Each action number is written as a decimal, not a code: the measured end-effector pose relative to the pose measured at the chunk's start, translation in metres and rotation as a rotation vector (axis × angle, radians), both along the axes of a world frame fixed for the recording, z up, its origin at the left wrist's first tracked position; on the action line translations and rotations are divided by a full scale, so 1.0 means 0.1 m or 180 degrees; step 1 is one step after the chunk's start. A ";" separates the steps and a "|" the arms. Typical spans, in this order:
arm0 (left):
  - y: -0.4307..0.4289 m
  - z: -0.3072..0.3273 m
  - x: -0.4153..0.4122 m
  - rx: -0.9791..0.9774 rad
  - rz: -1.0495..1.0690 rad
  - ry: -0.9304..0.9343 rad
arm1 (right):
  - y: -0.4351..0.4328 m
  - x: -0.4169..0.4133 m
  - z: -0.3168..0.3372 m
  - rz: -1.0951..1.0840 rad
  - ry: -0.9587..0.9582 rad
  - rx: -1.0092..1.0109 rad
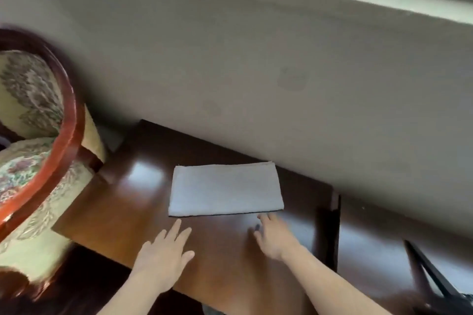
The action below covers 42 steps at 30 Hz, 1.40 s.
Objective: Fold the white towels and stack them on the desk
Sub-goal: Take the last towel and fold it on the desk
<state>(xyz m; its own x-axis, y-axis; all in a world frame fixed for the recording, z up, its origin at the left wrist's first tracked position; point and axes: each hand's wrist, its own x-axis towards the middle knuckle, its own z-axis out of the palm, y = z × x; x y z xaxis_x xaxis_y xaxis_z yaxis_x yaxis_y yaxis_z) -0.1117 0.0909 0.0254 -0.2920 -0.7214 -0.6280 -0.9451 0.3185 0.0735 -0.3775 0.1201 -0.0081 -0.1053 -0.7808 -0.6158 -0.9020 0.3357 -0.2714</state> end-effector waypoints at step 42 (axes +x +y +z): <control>2.59 2.74 -0.51 -0.1788 -0.0368 0.2632 | 3.75 -0.19 3.12 -0.2466 -0.0455 -0.3015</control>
<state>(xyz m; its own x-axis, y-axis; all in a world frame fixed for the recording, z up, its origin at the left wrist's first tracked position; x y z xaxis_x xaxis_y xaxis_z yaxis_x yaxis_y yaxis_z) -0.1626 0.3503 0.2994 -0.5694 -0.7904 0.2260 -0.6264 0.5952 0.5034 -0.3968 0.4952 0.3035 -0.7176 -0.6868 0.1154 -0.4945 0.3858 -0.7789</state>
